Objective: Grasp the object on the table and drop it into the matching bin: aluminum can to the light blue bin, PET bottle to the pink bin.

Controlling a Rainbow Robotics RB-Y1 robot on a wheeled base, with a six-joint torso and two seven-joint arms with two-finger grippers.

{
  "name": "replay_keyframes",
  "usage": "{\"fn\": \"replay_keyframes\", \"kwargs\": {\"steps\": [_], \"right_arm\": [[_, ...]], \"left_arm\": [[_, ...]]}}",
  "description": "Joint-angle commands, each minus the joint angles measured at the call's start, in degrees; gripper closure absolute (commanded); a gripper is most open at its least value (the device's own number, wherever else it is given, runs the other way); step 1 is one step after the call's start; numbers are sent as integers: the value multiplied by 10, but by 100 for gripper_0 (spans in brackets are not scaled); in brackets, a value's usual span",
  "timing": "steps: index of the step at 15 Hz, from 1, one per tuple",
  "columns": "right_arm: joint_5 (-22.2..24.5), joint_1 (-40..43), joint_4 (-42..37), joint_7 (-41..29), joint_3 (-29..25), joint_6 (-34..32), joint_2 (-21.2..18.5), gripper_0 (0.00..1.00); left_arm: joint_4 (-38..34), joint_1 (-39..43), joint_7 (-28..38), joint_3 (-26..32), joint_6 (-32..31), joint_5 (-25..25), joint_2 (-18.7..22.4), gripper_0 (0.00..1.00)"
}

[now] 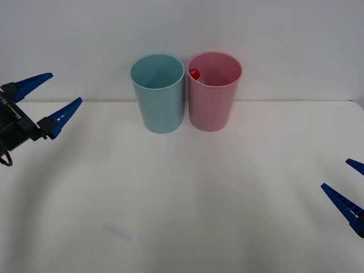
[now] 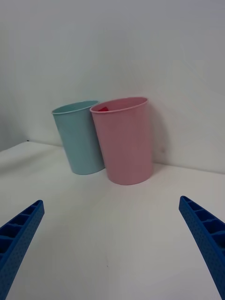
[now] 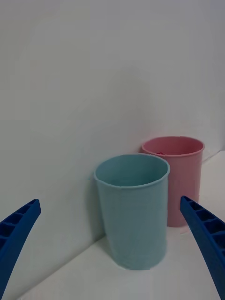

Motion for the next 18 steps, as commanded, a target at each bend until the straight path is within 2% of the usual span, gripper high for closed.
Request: {"fn": "replay_keyframes", "kwargs": {"steps": [1,3,8,12,18], "right_arm": [[0,0,0,0,0,0,0,0],[0,0,0,0,0,0,0,0],[0,0,0,0,0,0,0,0],[0,0,0,0,0,0,0,0],[0,0,0,0,0,0,0,0]], "left_arm": [[-18,38,-6,14,-2,-3,18,0],[-24,70,-17,28,-12,-3,30,0],[-24,128,-56,63,-44,-4,32,0],[-24,176,-65,71,-56,7,56,0],[-24,207,-60,75,-67,26,57,0]]}}
